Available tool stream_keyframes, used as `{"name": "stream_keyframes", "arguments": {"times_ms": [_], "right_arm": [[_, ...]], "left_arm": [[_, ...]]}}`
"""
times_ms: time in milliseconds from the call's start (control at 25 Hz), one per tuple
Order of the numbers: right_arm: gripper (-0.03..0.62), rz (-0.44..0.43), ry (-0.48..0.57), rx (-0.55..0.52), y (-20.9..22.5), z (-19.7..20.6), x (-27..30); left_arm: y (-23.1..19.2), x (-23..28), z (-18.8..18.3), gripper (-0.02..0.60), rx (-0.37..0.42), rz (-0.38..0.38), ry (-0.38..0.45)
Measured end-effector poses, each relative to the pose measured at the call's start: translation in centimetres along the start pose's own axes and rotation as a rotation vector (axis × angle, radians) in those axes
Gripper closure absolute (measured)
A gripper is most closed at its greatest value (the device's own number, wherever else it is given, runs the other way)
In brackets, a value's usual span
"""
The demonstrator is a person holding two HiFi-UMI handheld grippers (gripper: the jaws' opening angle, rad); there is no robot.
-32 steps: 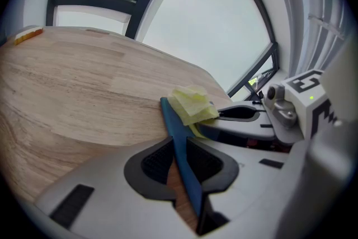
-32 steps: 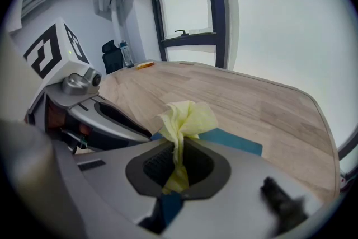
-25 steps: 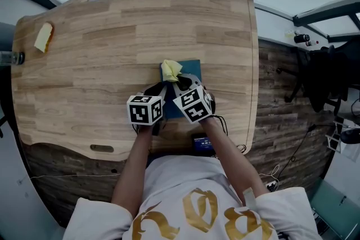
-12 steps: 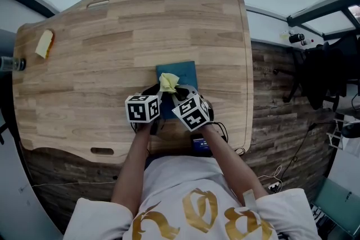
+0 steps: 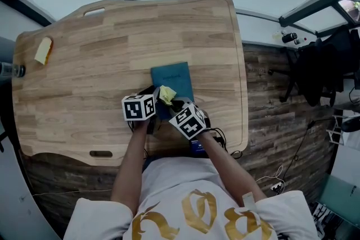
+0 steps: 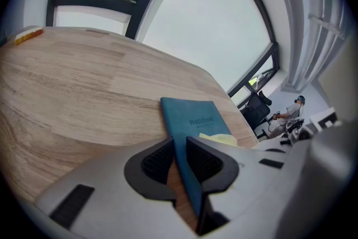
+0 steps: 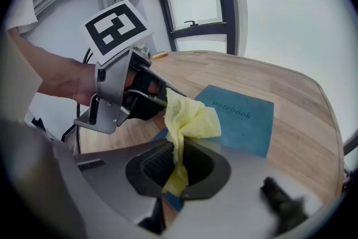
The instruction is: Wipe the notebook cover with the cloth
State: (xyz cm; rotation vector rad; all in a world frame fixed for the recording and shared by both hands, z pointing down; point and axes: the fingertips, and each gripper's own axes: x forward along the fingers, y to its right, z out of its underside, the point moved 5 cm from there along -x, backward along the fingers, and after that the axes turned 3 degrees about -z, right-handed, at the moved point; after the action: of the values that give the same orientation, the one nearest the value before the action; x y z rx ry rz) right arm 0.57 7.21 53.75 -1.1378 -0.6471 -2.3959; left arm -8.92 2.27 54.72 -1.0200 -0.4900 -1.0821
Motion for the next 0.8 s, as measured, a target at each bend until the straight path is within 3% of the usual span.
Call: {"name": "stream_keyframes", "arguments": {"times_ms": [800], "right_arm": [[0.557,-0.002,-0.002,0.041,0.3,1.7,-1.2]], "left_arm": [[0.1,0.0,0.1,0.5,0.003,-0.003,0.0]]}}
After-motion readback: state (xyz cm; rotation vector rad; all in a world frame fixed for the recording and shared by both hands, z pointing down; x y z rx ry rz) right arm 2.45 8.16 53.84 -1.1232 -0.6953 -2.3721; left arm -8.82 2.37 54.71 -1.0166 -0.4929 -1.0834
